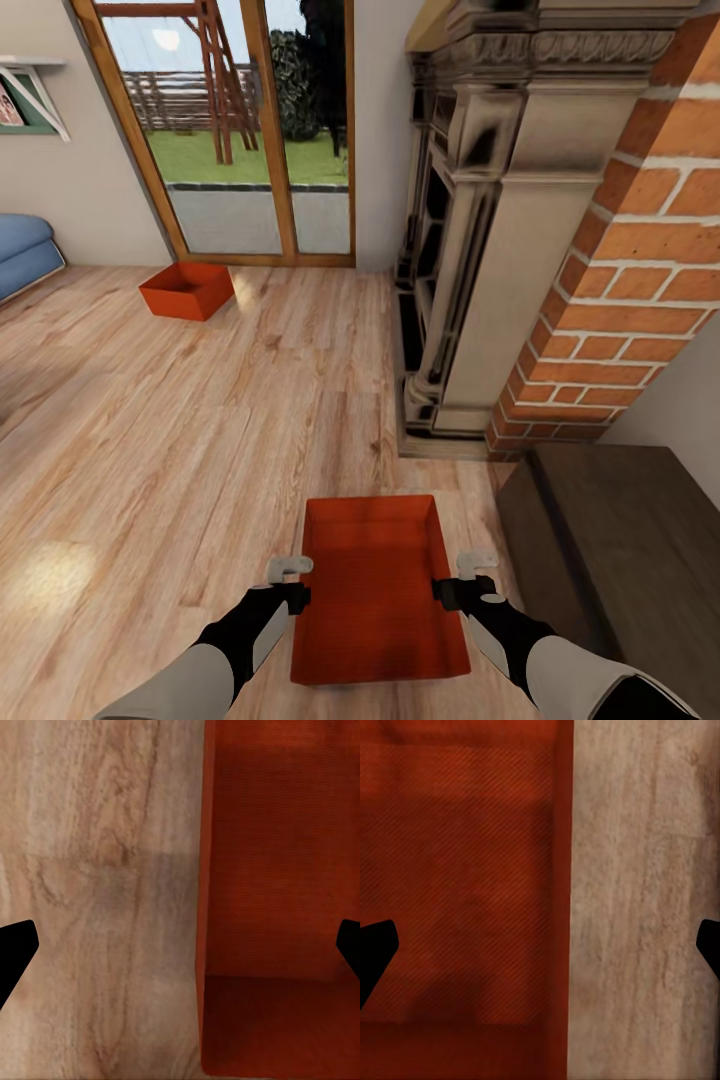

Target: Move the two storage containers from the living room to the garage. In the garage, place one container on the floor and stack the other container on top of it (either order is fine).

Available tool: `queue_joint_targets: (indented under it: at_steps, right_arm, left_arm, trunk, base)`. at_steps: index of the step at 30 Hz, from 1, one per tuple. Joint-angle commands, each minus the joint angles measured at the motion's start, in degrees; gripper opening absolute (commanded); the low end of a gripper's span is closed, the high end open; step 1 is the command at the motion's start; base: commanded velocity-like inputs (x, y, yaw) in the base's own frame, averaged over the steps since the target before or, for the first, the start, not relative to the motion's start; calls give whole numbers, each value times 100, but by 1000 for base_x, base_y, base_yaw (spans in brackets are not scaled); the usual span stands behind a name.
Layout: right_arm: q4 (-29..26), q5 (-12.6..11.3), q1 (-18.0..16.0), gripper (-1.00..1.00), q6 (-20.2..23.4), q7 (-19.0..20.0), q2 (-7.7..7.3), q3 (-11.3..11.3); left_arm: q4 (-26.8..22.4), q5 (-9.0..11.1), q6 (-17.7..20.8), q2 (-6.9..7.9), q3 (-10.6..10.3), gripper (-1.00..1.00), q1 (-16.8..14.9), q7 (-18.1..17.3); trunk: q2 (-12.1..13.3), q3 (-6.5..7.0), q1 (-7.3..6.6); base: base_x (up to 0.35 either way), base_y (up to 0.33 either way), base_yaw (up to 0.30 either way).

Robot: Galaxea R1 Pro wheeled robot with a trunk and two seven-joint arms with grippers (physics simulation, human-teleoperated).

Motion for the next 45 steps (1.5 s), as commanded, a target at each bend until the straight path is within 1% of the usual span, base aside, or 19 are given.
queue_joint_targets:
  at_steps: [1,27,37,45]
  right_arm:
    - [3,-54,-4,100,-18,-23,0,49]
    - [3,-54,-4,100,-21,-23,0,49]
    - [3,-55,-4,100,-24,-23,-24,49]
    - [11,-69,-4,100,-25,-23,-108,49]
  left_arm:
    - [-11,24,30,-2,4,100,0,21]
    - [-6,24,30,-3,4,100,0,21]
    - [-19,24,30,-2,5,100,0,21]
    - [-19,24,30,-2,4,100,0,21]
  trunk:
    - [-43,-22,22]
    - [-1086,-489,593]
    - [-1086,-489,593]
    - [-1086,-489,593]
  base:
    - [0,0,0]
    - [0,0,0]
    - [0,0,0]
    - [0,0,0]
